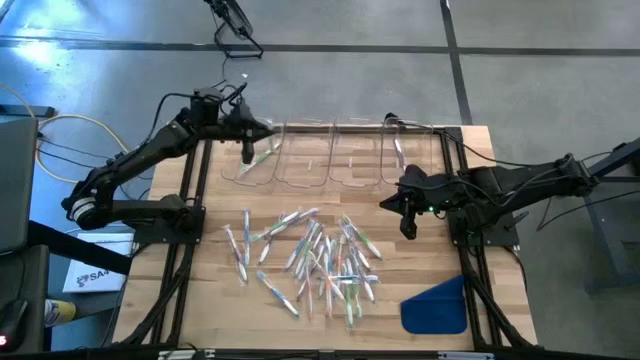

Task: Pick & Place Toothbrushes
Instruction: Put the green toothbrush into the left transparent bin

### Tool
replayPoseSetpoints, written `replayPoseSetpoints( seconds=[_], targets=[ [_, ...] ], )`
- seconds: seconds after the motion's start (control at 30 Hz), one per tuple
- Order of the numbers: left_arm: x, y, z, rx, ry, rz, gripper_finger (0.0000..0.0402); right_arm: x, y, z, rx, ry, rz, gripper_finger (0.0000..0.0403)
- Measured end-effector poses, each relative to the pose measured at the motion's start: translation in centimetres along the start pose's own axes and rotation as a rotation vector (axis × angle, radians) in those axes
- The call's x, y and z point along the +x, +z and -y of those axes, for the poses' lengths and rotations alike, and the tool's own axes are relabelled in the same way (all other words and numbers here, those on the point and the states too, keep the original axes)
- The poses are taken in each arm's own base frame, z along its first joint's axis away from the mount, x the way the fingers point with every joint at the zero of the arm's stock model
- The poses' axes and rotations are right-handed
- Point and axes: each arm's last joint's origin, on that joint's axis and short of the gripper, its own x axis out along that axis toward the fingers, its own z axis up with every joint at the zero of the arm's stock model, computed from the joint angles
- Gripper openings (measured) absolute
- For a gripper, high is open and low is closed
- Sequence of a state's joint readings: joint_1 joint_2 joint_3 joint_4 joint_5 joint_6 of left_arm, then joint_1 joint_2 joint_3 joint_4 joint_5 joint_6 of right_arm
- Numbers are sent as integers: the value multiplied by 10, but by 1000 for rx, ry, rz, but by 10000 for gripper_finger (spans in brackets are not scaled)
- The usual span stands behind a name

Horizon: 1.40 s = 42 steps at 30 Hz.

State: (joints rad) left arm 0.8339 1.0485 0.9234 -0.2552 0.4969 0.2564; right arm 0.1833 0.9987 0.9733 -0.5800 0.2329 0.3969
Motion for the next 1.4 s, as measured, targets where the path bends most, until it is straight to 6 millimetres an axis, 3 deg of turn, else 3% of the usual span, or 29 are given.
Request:
replayPoseSetpoints(
  seconds=[0.3, 0.57, 1.2, 1.4],
  targets=[
    [-17, -24, -23, -140, 126, -173, 8, 21, -6, -3, -23, -36, -87, 2],
    [-20, -45, -23, -183, 183, -390, 16, 44, -13, -6, -48, -63, -167, 2],
    [23, -84, -45, -258, 99, -592, 13, 47, -14, -5, -45, -49, -185, 2],
    [28, -87, -47, -284, 108, -597, 47, 47, -14, -6, -42, -26, -195, 2]
  ],
)
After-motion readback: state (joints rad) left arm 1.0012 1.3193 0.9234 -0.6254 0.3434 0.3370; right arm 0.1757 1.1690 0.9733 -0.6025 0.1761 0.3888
